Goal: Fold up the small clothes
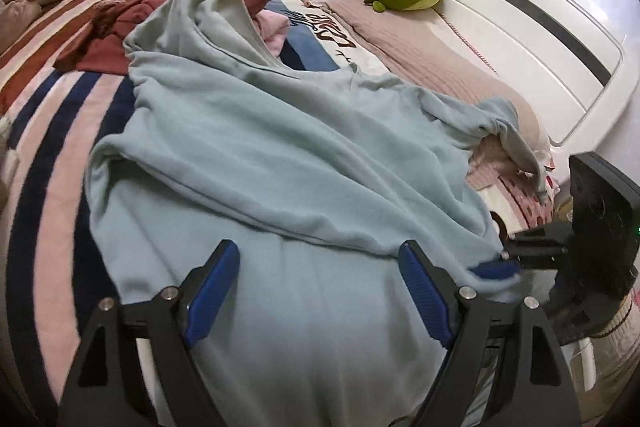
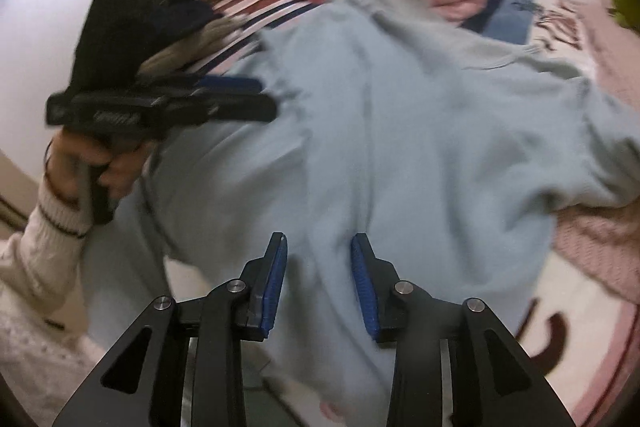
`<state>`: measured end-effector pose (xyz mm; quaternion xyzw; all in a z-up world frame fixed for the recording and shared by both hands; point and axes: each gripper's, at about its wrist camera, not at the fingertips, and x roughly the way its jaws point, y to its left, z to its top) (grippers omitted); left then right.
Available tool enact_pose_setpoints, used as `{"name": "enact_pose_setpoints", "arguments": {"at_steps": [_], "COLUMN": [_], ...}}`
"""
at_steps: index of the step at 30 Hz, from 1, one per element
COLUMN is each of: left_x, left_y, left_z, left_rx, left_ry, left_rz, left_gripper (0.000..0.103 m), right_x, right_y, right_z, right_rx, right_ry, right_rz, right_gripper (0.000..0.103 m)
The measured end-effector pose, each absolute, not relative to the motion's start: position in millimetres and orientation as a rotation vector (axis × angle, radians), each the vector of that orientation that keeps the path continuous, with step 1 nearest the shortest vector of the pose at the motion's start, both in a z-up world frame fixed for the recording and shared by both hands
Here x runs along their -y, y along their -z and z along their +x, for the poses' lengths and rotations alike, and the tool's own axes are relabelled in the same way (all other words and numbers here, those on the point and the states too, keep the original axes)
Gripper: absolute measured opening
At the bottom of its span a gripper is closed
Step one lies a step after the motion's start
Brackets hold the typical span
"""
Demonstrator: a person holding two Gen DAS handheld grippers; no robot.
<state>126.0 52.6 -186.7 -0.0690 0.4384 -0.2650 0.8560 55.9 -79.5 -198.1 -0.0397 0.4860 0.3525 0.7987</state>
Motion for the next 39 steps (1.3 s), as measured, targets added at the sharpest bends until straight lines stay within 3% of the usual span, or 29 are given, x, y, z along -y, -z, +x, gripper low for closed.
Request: {"name": "enact_pose_setpoints", "arguments": {"at_steps": [4, 9, 15, 20, 28, 31, 35, 37, 39], "left_x": [-67.5, -83.2, -88.3, -90.7, -97.4, -97.5, -97.8, -96.2, -94.6], "left_y": [182.1, 173.1, 168.6, 169.6, 161.4, 159.4, 158.3, 158.3, 158.5], "left_z": [118.5, 107.3, 96.6, 92.2, 85.5, 83.0, 78.9, 77.1, 75.8], "left_rx": [-0.897, -0.857, -0.831, -0.824, -0.781, -0.772, -0.762, -0.757, -0.749], "left_ry": [0.530, 0.508, 0.488, 0.481, 0.432, 0.430, 0.429, 0.420, 0.405], "left_rz": [-0.183, -0.207, -0.197, -0.206, -0.180, -0.173, -0.163, -0.149, -0.133], "left_gripper": [0.079, 0.079, 0.079, 0.079, 0.079, 0.079, 0.086, 0.088, 0.096], "right_x": [87.1, 107.4, 107.7, 99.5, 136.2, 149.4, 144.5, 133.7, 124.8], "right_y": [188.1, 172.4, 194.2, 193.2, 162.4, 169.9, 189.8, 200.0, 203.1], "right_z": [50.3, 57.7, 59.2, 45.9, 57.0, 60.1, 52.8, 47.1, 40.1], "right_rx": [-1.049, -0.980, -1.066, -1.010, -0.920, -0.980, -1.031, -1.060, -1.050], "right_ry": [-0.834, -0.616, -0.541, -0.475, -0.302, -0.443, -0.513, -0.546, -0.568], "right_rz": [0.005, -0.066, -0.160, -0.251, -0.215, -0.014, 0.026, 0.015, -0.010], "right_gripper": [0.022, 0.022, 0.024, 0.001, 0.000, 0.002, 0.023, 0.024, 0.030]}}
